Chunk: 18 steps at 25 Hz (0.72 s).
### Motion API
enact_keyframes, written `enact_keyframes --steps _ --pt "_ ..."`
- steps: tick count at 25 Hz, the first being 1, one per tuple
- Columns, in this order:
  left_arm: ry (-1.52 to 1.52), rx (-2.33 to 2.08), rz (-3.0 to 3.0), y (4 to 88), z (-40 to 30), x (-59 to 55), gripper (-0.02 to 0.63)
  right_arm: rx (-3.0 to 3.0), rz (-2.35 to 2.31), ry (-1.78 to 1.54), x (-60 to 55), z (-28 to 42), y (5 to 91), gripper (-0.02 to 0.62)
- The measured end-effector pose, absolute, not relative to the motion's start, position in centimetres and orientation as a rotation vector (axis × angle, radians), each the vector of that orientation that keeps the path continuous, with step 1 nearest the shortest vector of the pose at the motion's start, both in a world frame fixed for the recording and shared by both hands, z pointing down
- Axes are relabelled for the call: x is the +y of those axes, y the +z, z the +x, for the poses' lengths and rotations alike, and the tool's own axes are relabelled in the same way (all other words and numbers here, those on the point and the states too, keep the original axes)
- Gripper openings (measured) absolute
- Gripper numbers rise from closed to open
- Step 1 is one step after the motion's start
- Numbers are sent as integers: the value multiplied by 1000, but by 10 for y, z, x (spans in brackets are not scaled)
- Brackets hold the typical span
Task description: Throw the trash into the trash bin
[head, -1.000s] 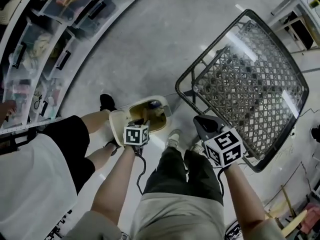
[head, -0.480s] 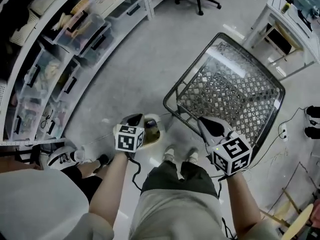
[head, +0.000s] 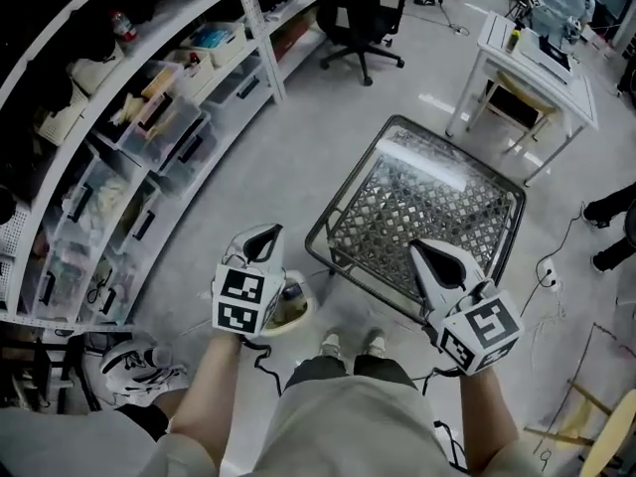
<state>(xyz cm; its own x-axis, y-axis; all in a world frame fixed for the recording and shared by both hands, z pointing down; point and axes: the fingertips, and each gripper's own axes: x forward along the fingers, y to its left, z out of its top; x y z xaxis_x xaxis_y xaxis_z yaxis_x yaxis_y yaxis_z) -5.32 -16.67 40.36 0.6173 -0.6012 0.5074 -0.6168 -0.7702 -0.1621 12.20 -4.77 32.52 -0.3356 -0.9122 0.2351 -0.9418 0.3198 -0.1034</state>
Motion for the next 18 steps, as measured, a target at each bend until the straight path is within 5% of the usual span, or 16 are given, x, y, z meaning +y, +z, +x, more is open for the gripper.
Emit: enact_keyframes --steps 18 --pt "221 -885 3281 171 48 -86 3 -2440 2010 -226 35 180 149 3"
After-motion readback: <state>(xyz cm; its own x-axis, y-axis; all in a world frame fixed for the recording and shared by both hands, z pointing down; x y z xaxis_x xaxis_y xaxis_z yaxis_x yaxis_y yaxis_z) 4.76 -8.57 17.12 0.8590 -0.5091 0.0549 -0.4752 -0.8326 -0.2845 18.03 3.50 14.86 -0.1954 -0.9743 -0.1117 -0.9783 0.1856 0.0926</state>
